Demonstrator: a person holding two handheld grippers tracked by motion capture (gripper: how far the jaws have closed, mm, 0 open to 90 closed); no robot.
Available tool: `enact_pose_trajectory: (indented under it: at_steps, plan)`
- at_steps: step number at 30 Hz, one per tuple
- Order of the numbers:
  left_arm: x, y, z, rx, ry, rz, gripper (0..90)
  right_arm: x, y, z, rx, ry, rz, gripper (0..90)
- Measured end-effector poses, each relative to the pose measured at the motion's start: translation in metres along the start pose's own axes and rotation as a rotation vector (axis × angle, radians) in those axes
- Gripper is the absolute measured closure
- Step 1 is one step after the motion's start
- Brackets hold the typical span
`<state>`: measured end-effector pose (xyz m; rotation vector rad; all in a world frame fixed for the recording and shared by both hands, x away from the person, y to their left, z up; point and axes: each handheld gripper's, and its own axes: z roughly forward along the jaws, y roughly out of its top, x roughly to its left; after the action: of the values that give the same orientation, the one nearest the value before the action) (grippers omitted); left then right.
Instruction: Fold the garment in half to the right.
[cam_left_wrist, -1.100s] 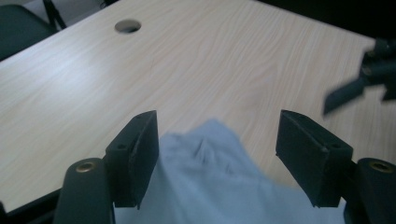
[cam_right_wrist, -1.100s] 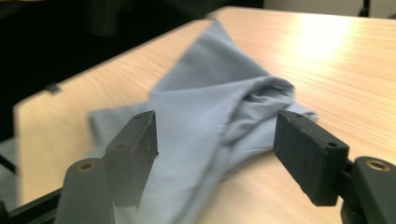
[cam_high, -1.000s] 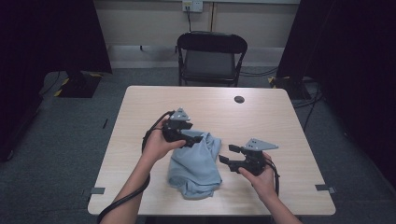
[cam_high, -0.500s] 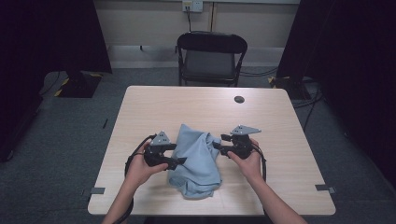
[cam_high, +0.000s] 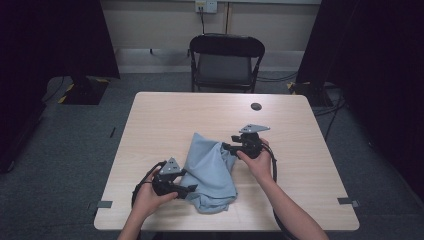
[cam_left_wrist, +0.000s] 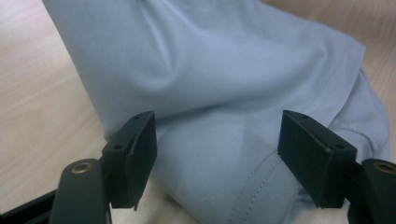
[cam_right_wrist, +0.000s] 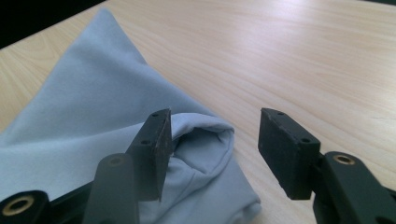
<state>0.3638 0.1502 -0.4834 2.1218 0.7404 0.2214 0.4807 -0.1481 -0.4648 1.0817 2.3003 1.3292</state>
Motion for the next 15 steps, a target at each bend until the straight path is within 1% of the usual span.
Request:
enact_pose_trajectory:
  at_steps: [2,3,5,6,8,9,10,11,12,13,14,15]
  plan:
    - [-0.001,-0.003,0.0,0.01,0.002,0.012,28.7,0.0,-0.001,0.005,0.015,-0.006,0.004,44.7]
    - [-0.001,-0.004,0.0,0.011,0.003,0.016,28.7,0.0,-0.002,0.007,0.017,0.002,0.009,45.1]
    - [-0.002,-0.006,-0.001,0.019,0.008,0.022,28.9,0.001,-0.003,0.01,0.028,-0.002,0.008,45.9]
    - [-0.002,-0.007,-0.001,0.02,0.008,0.028,29.1,0.001,-0.004,0.011,0.033,0.003,0.008,47.9]
    - [-0.004,-0.008,-0.003,0.035,0.004,0.039,30.1,0.001,-0.006,0.012,0.051,-0.005,-0.008,51.3]
    - [-0.005,-0.009,-0.005,0.044,0.003,0.055,31.5,0.0,-0.007,0.013,0.057,-0.006,-0.011,54.8]
    - [-0.005,-0.01,-0.006,0.056,0.001,0.067,33.1,-0.001,-0.008,0.013,0.063,-0.002,-0.008,58.9]
    - [-0.006,-0.012,-0.007,0.098,0.001,0.087,33.8,-0.003,-0.01,0.013,0.07,0.0,-0.001,61.5]
    - [-0.007,-0.014,-0.008,0.131,0.011,0.106,35.3,-0.004,-0.011,0.014,0.074,0.005,0.006,64.4]
    - [-0.007,-0.017,-0.009,0.126,0.01,0.102,35.6,-0.005,-0.011,0.014,0.076,0.013,0.009,67.1]
    - [-0.007,-0.019,-0.01,0.121,0.003,0.088,35.9,-0.006,-0.011,0.013,0.082,0.012,0.003,67.6]
    - [-0.007,-0.02,-0.011,0.122,0.005,0.082,35.8,-0.006,-0.011,0.013,0.081,0.01,0.006,67.6]
